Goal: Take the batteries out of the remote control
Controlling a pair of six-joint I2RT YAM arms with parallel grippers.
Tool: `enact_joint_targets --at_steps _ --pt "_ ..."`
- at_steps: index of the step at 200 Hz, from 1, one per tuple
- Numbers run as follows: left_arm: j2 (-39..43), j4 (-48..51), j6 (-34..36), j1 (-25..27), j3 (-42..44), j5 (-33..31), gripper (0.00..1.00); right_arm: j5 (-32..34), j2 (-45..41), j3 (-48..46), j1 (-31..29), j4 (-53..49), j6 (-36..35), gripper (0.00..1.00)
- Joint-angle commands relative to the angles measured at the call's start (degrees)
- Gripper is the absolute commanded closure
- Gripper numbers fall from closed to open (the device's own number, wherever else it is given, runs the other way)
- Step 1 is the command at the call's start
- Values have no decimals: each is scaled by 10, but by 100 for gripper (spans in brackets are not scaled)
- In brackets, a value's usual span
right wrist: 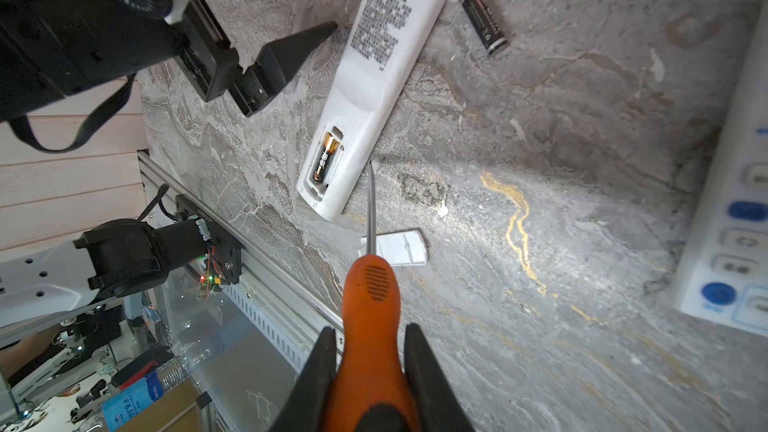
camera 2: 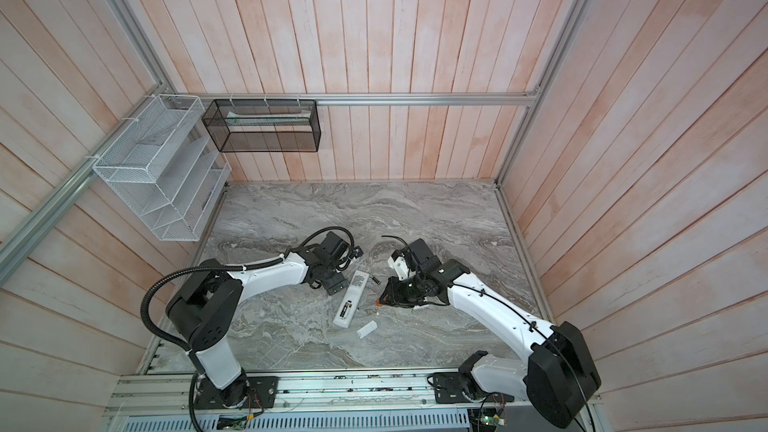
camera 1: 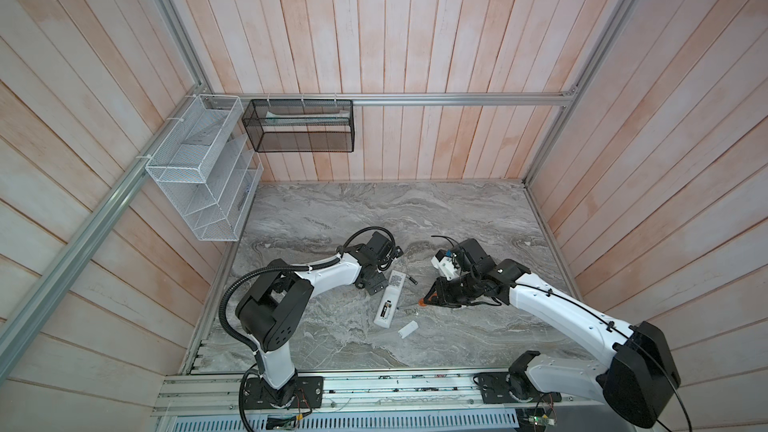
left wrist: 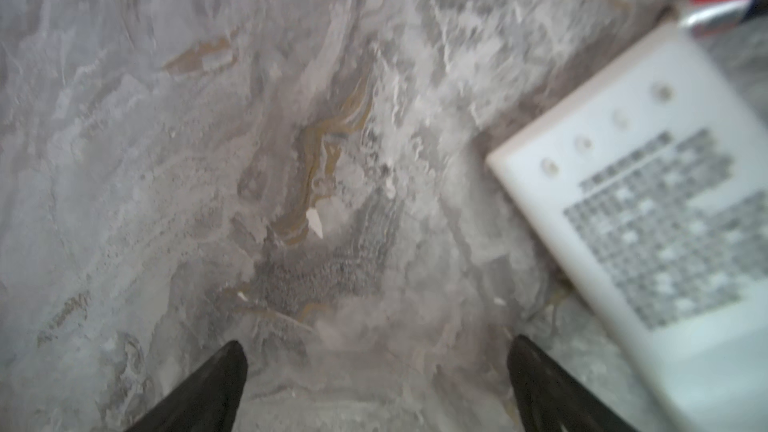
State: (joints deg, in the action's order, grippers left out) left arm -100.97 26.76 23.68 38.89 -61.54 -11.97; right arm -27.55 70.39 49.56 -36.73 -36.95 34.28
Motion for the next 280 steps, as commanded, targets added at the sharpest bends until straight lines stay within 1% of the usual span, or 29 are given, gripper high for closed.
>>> enact_joint_targets --at_steps 1,25,38,60,78,90,109,153,191,213,240,280 --pt "69 52 -79 -15 8 36 0 14 -15 38 -8 -37 -4 100" --pt "153 61 -198 -42 28 106 0 0 -25 45 -25 -33 13 100" --pt "204 46 -269 -65 62 160 0 -10 -24 43 -35 -25 22 100" --pt "296 -9 -387 -99 135 245 0 -17 -19 40 -48 -12 31 100" --pt "348 -52 -455 -112 190 296 0 -10 -14 33 -49 -9 31 100" --pt "367 -84 -481 -116 217 330 3 -8 -9 31 -49 -8 30 100" --pt "379 -107 -508 -116 243 342 6 -10 1 24 -48 7 36 100" --pt "387 -148 -545 -116 279 381 9 -13 23 17 -49 23 42 100" --pt "392 -185 -563 -116 309 404 12 -15 39 3 -48 42 55 100" --pt "395 -205 -575 -115 325 415 14 -16 47 -5 -48 59 70 100" --pt "396 -225 -589 -115 342 422 17 2 51 -10 -48 61 90 100" --pt "385 -269 -613 -100 371 431 21 15 38 -45 -51 99 150 100"
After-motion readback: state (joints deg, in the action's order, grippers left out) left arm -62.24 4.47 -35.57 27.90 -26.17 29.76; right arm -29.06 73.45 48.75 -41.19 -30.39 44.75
